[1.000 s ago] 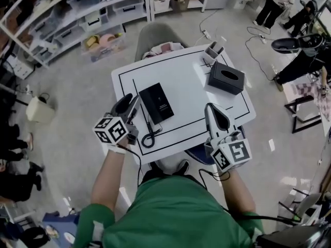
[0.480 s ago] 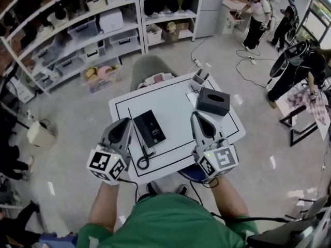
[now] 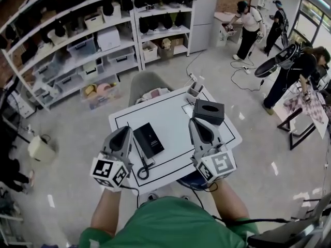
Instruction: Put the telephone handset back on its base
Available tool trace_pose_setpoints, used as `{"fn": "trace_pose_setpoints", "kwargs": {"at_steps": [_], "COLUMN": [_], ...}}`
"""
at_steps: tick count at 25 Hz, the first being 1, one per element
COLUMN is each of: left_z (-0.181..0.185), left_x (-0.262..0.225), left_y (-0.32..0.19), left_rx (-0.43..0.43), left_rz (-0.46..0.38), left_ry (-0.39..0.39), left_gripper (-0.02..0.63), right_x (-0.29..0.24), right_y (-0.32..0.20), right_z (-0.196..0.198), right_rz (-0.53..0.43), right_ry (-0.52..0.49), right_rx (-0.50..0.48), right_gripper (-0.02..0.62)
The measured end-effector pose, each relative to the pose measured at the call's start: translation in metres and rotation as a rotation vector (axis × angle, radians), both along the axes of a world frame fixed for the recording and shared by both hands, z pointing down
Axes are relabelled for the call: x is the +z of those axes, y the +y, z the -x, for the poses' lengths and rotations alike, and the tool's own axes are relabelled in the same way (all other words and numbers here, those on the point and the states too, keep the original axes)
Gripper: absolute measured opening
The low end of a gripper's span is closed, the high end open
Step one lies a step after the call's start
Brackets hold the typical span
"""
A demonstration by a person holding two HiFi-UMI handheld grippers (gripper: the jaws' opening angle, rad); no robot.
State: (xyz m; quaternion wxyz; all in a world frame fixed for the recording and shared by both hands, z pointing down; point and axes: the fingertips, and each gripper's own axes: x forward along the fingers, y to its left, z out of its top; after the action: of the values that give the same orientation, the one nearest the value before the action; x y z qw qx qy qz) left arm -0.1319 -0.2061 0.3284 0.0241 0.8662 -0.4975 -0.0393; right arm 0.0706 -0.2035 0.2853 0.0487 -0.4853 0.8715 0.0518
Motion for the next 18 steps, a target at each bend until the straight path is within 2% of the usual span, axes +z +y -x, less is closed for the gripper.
{"fn": "trace_pose_setpoints", "kwargs": {"at_steps": [18], "left_z": [-0.022], "left_x": [0.015], "left_y": [-0.01], "left_rx": [0.032], "left_rz": [0.038], "left_ry": [0.008], "left_gripper": [0.037], "right_x": [0.007], "right_y": [0.001], "right_z": [-0.015], "right_rz": [0.013], "right_ry": [0.027], "right_rx": [0.023], "right_gripper": [0.023]}}
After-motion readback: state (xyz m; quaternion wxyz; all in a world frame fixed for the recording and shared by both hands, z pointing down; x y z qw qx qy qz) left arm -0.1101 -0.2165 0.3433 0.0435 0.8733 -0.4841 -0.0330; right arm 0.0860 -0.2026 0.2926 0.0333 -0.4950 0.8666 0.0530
